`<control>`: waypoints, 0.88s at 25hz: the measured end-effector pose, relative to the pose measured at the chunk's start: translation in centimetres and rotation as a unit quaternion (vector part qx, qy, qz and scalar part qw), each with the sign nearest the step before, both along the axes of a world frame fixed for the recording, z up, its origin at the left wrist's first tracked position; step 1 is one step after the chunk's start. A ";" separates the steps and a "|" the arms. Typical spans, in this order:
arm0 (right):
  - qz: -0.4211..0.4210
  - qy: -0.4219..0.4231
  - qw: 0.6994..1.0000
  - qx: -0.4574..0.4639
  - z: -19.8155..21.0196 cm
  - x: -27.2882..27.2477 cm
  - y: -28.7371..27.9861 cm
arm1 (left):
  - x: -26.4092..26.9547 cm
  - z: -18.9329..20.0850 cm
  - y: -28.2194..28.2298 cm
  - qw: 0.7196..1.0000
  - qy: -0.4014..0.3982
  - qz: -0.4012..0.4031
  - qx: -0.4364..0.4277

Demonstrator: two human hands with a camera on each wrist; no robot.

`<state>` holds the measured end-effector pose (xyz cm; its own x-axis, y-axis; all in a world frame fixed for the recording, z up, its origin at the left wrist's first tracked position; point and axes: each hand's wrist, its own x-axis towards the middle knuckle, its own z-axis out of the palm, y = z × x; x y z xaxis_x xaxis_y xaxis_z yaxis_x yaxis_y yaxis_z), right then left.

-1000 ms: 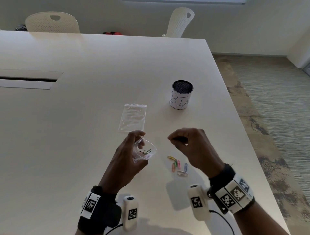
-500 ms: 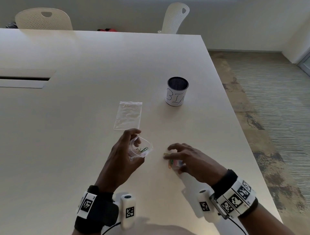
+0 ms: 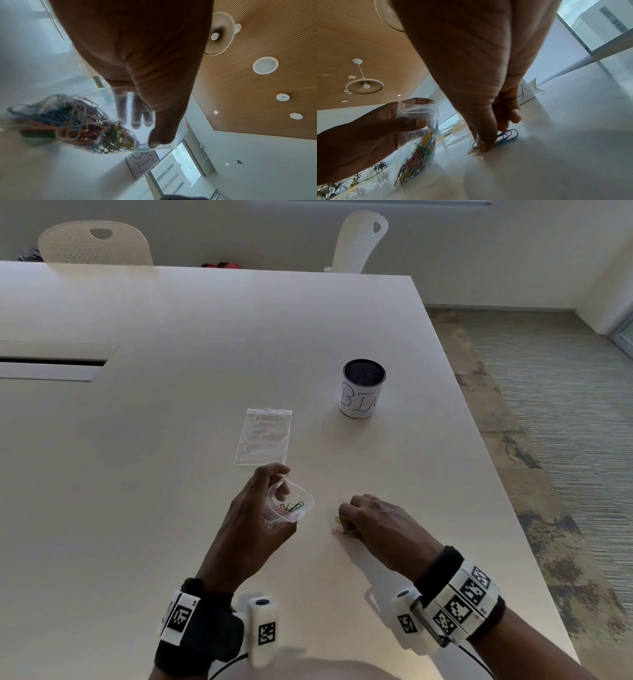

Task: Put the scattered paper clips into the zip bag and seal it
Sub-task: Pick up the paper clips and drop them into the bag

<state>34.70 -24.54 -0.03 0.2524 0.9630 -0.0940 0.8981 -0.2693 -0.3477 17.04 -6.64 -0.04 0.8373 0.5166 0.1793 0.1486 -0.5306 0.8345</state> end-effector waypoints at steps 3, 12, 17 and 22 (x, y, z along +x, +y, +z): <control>-0.004 -0.014 1.000 -0.008 -0.1 0.1 0.0 | -0.1 0.0 0.0 1.000 0.002 0.002 -0.001; -0.205 0.357 0.891 0.190 2.3 0.5 0.5 | -0.1 -0.2 0.0 1.000 0.009 0.001 0.001; -0.183 0.405 0.863 0.240 4.8 -1.4 2.6 | 0.0 0.0 0.0 1.000 0.014 -0.002 0.012; -0.089 0.262 0.937 0.212 5.7 -3.0 4.9 | 0.0 0.1 0.0 1.000 0.019 0.003 0.011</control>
<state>31.69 -19.66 5.63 0.4386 0.8889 0.1323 0.5281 -0.1359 -0.8382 17.04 -6.59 0.09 0.8402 0.5184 0.1592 0.1837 -0.5482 0.8160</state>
